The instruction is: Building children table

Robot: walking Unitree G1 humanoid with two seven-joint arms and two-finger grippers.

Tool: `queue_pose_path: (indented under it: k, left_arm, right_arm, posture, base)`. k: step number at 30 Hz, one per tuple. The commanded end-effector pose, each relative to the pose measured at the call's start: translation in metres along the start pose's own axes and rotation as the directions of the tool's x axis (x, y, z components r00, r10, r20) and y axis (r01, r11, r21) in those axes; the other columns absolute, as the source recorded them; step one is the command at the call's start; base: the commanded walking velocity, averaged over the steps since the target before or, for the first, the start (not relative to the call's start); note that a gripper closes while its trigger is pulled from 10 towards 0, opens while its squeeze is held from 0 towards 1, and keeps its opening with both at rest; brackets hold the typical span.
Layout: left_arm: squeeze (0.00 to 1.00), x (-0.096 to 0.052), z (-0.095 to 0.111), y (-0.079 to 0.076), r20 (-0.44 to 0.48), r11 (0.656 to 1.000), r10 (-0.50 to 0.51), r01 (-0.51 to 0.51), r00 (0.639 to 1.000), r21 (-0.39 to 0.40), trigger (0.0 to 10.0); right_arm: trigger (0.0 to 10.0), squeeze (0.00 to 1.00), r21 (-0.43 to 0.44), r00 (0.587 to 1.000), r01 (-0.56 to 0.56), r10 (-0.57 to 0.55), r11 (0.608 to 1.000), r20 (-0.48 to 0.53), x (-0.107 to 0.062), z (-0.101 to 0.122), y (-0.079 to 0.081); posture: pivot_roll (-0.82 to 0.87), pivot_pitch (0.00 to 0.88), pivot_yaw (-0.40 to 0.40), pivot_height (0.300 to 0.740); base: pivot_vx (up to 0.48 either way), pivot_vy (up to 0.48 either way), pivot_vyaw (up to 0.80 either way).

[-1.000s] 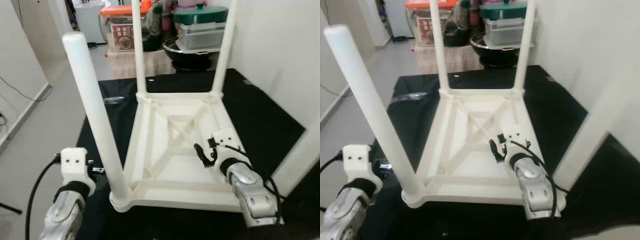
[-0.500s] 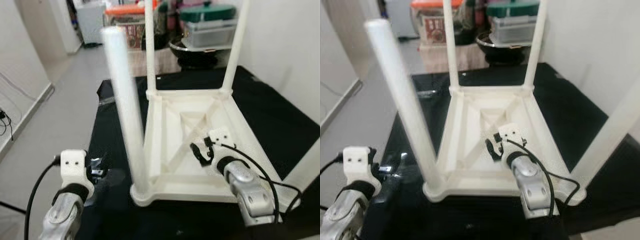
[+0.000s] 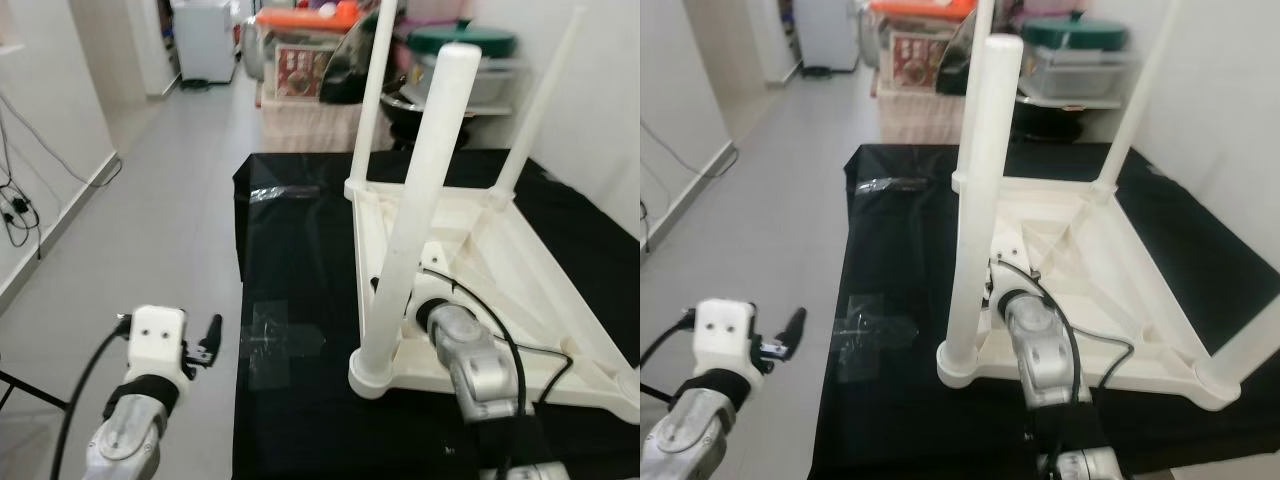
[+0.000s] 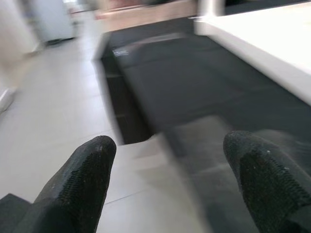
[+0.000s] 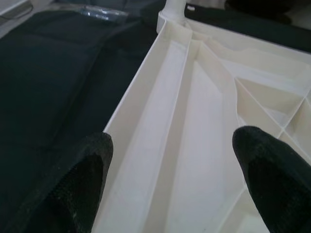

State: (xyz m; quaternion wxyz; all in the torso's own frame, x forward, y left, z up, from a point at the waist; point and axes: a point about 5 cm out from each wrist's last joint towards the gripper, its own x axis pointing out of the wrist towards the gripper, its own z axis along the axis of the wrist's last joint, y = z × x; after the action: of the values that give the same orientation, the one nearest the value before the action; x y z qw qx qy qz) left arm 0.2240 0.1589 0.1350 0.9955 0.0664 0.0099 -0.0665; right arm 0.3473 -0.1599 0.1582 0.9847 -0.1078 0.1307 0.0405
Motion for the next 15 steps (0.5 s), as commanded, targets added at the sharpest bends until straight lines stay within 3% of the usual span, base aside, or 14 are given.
queue_pose_path:
  k: [1,6,15]
  left_arm:
    - [0.0,-0.002,0.006,-0.007,0.029,0.998,-0.049,0.047,0.998,0.051,10.0]
    - [0.0,-0.006,0.011,-0.014,0.044,0.993,-0.085,0.081,0.995,0.089,10.0]
    - [0.0,-0.02,0.013,-0.024,0.03,0.989,-0.106,0.102,0.994,0.105,10.0]
  right_arm:
    - [10.0,0.0,0.021,0.998,0.019,-0.017,1.0,-0.066,0.005,-0.008,-0.003]
    - [10.0,0.0,0.019,0.995,0.047,-0.045,0.999,-0.092,0.017,0.0,-0.007]
    - [10.0,0.0,0.029,0.988,0.118,-0.114,0.993,-0.108,0.031,0.02,-0.034]
  posture:
    - [-0.03,0.055,-0.033,0.74]
    - [-0.02,0.075,-0.048,0.74]
    - [0.0,0.129,-0.068,0.74]
  base:
    - [0.0,0.0,0.0]
    - [0.0,0.0,0.0]
    - [0.0,0.0,0.0]
